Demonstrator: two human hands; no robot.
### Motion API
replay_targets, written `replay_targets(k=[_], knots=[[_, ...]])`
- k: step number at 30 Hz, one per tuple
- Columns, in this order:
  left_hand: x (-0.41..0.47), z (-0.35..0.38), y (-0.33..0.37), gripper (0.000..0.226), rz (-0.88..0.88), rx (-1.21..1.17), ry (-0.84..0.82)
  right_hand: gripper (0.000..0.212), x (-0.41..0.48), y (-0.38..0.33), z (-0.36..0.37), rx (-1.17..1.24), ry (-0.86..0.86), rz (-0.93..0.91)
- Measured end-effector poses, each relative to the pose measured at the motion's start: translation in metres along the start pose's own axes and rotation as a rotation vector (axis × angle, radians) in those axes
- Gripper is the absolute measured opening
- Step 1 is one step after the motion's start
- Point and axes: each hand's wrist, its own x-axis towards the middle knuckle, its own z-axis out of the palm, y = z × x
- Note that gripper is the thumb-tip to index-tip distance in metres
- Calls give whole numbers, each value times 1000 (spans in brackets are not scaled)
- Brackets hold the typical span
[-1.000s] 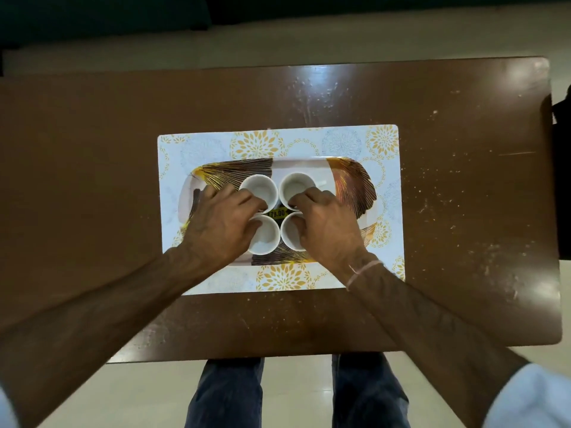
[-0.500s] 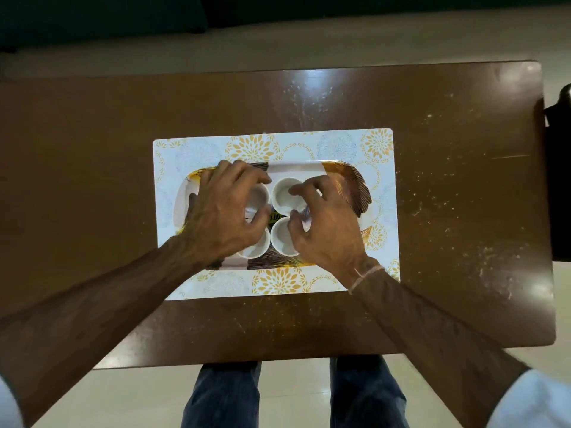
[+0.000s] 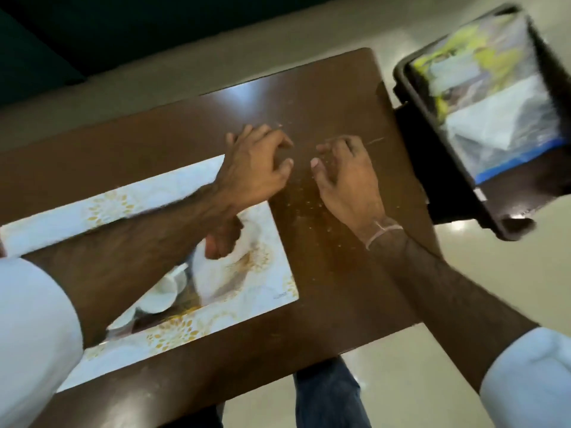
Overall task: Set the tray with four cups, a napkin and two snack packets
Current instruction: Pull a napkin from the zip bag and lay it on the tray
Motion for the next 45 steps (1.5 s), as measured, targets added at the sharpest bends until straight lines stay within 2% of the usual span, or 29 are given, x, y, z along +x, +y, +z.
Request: replay_targets(k=[11, 18, 21, 24, 26, 28, 30, 33, 36, 38, 40, 42, 43, 45], knots=[[137, 104, 186, 24, 278, -68, -96, 28, 28, 187, -122, -8, 205, 266], [170, 172, 274, 31, 450, -13, -205, 24, 16, 270, -149, 62, 375, 571], [173, 199, 293, 45, 437, 38, -262, 27, 14, 290, -148, 255, 547, 744], [175, 218, 301, 59, 375, 146, -296, 26, 20, 300, -147, 794, 641, 994], [175, 223, 302, 48, 349, 186, -284, 26, 24, 302, -146, 1065, 652, 1065], [176, 223, 303, 28, 320, 129, -278, 26, 28, 303, -148, 1114, 676, 1077], [176, 217, 305, 15, 243, 1, -265, 27, 31, 305, -148, 1103, 714, 1089], [175, 205, 307, 14, 117, -255, -183, 26, 36, 303, -147, 1022, 681, 1032], [172, 194, 309, 13, 172, -412, -130, 20, 47, 299, -144, 786, 583, 886], [172, 190, 308, 12, 197, -471, -133, 29, 60, 299, -146, 634, 492, 822], [173, 187, 305, 13, 190, -511, -137, 10, 75, 300, -148, 550, 397, 829], [175, 185, 304, 14, 182, -540, -153, 27, 86, 305, -151, 487, 330, 867], [175, 184, 304, 15, 181, -549, -160, 27, 90, 306, -152, 469, 292, 878], [175, 182, 301, 16, 181, -548, -169, 13, 95, 305, -150, 403, 219, 852]])
